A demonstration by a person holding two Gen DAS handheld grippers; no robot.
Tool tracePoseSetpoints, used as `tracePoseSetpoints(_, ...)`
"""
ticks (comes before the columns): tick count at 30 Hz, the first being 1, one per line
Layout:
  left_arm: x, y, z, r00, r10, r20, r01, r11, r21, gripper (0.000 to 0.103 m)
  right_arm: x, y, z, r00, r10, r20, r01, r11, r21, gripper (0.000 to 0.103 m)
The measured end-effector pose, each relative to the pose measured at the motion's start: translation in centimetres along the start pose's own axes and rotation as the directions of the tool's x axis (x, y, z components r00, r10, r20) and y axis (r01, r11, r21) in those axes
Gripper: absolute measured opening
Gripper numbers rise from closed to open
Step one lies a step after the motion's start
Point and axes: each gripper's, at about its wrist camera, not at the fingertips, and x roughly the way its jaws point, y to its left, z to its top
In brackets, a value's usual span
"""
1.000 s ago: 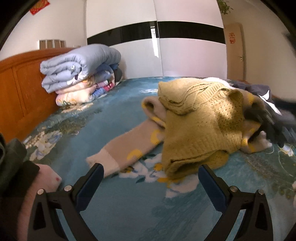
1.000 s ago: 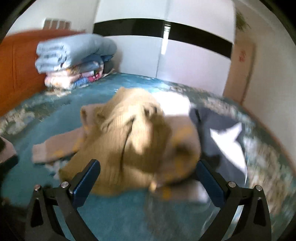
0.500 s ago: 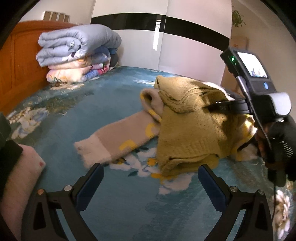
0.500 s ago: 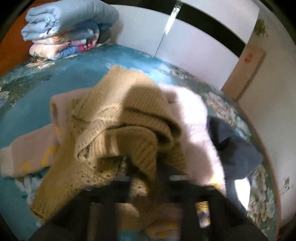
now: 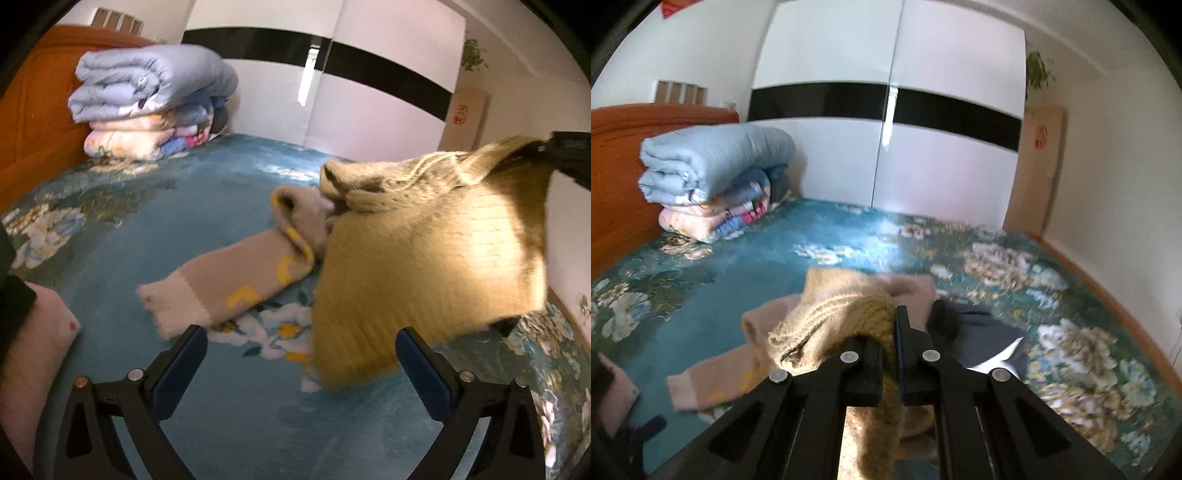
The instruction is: Fold clothes
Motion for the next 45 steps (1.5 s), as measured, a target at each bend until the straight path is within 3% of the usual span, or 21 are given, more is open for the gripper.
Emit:
tracePoseSetpoints(9,-7.4,-3.1,-2.1,0.985,-0.137,0.104,0.123,0.984,0.125,0.103,-13.2,-4.5,-0.2,0.999,0.041,0.026,-0.040,0.999,-0.014,0.005)
tracePoseSetpoints(14,-10.1,-4.7,-4.8,0.983,-0.170,0.074,0.151,0.965,0.215,0.103,-18.1,-8.4,-1.3,1.000,-0.006,0.028,0.006,1.000,-0.014,0.005)
tracePoseSetpoints(18,-11.5,-5.4,-5.2,0.973,-0.226,0.049,0.213,0.957,0.196,0.103,-21.7,-9.8,-0.5,0.998,-0.001,0.067,0.000,1.000,0.017,0.005)
tracePoseSetpoints(21,-12.4,-5.3,-5.1,0.969,-0.244,0.045,0.233,0.958,0.167,0.103,-23.3,-8.7,0.3,0.997,0.027,0.072,-0.026,1.000,-0.013,0.006)
tracePoseSetpoints(25,-13.2,-3.9,-4.6,0.977,-0.208,0.042,0.200,0.970,0.139,0.103,-22.8,-7.3,0.8,0.995,0.049,0.081,-0.049,0.999,-0.001,0.006)
tracePoseSetpoints(29,-14.4,-1.8,-4.5,0.984,-0.171,0.044,0.164,0.979,0.120,0.103,-22.4,-7.1,0.7,0.987,0.072,0.147,-0.088,0.990,0.106,0.006)
tracePoseSetpoints(33,-15.7,0.6,-4.8,0.993,-0.112,0.046,0.106,0.989,0.104,0.103,-19.3,-5.3,-2.0,0.981,0.193,0.009,-0.192,0.973,0.124,0.006)
tracePoseSetpoints(37,-16.4,2.3,-5.6,0.996,-0.085,0.027,0.083,0.994,0.078,0.103,-16.3,-2.8,-8.0,0.914,0.360,-0.186,-0.337,0.930,0.146,0.006)
tracePoseSetpoints(40,-16.3,3.2,-6.5,0.997,-0.078,0.000,0.078,0.996,0.052,0.103,-15.8,-0.6,-13.0,0.835,0.468,-0.290,-0.437,0.884,0.168,0.006)
tracePoseSetpoints(45,-16.0,3.2,-7.6,0.991,-0.126,-0.043,0.126,0.992,0.011,0.103,-15.3,2.2,-19.6,0.718,0.558,-0.416,-0.520,0.827,0.211,0.006)
